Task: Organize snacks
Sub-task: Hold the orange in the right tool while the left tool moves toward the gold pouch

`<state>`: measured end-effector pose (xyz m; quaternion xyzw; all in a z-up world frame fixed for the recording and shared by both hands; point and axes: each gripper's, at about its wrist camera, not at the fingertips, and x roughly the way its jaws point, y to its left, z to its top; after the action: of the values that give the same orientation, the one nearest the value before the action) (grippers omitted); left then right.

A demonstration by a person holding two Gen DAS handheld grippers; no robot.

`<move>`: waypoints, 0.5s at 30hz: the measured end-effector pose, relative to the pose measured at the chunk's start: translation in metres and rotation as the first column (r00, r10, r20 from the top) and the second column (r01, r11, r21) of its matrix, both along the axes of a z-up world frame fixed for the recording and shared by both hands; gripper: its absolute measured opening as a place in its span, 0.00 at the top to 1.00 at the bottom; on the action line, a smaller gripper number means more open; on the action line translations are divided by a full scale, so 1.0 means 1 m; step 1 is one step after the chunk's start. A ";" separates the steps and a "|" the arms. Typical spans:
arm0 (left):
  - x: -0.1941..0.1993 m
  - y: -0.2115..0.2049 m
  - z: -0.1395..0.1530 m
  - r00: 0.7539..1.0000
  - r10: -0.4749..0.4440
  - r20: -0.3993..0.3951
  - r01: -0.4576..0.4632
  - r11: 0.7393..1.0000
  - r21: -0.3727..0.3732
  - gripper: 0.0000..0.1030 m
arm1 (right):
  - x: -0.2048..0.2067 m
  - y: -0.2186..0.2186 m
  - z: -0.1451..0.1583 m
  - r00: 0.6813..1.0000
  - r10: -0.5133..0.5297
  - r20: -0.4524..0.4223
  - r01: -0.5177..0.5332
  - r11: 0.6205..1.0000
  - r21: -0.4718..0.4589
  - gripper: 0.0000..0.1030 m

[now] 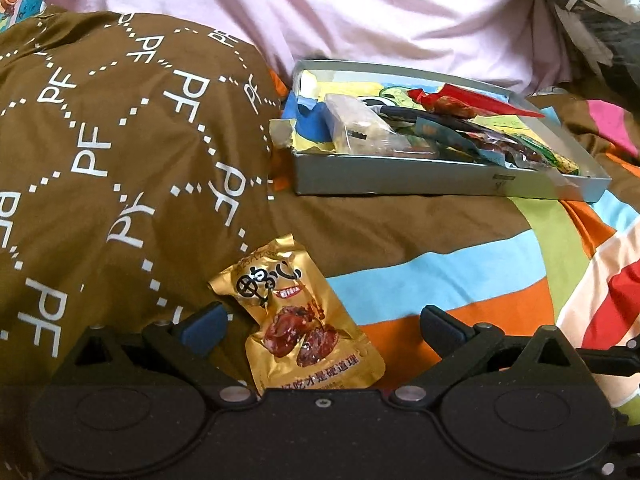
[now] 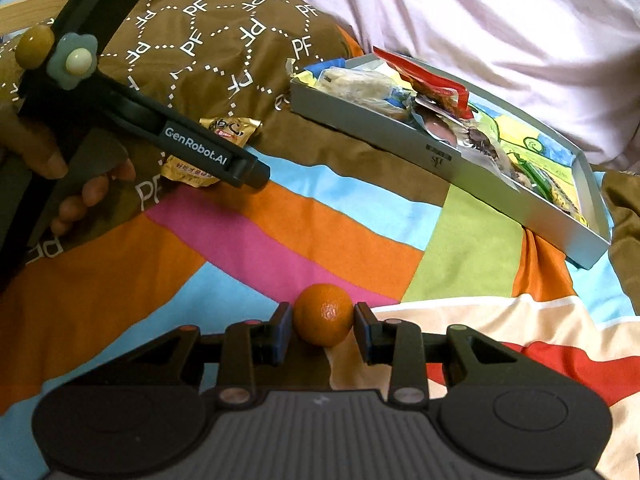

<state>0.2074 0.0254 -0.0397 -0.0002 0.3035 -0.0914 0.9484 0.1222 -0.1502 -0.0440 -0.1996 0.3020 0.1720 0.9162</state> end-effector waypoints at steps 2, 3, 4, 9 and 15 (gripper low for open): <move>0.003 -0.001 0.000 1.000 -0.001 -0.004 0.001 1.000 0.009 0.01 | 0.000 0.000 -0.001 1.000 0.000 0.000 0.000 1.000 -0.003 0.63; 0.005 -0.002 -0.001 1.000 -0.002 -0.009 0.003 1.000 0.017 0.01 | 0.000 0.000 -0.001 1.000 0.000 -0.001 0.000 1.000 -0.004 0.63; 0.006 -0.003 0.000 1.000 -0.004 -0.014 0.004 1.000 0.024 0.01 | 0.002 0.001 -0.001 1.000 0.000 -0.001 0.000 1.000 -0.005 0.63; 0.009 -0.002 -0.001 0.999 -0.017 -0.031 0.017 1.000 0.012 0.01 | 0.005 0.002 -0.002 1.000 0.000 -0.008 0.000 1.000 -0.001 0.63; 0.006 -0.005 -0.003 0.995 -0.099 -0.032 0.098 0.995 -0.033 0.01 | 0.005 0.002 -0.003 1.000 0.005 -0.007 -0.005 1.000 0.000 0.63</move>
<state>0.2134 0.0208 -0.0430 -0.0014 0.3175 -0.1428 0.9375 0.1269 -0.1487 -0.0466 -0.1998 0.3049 0.1750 0.9146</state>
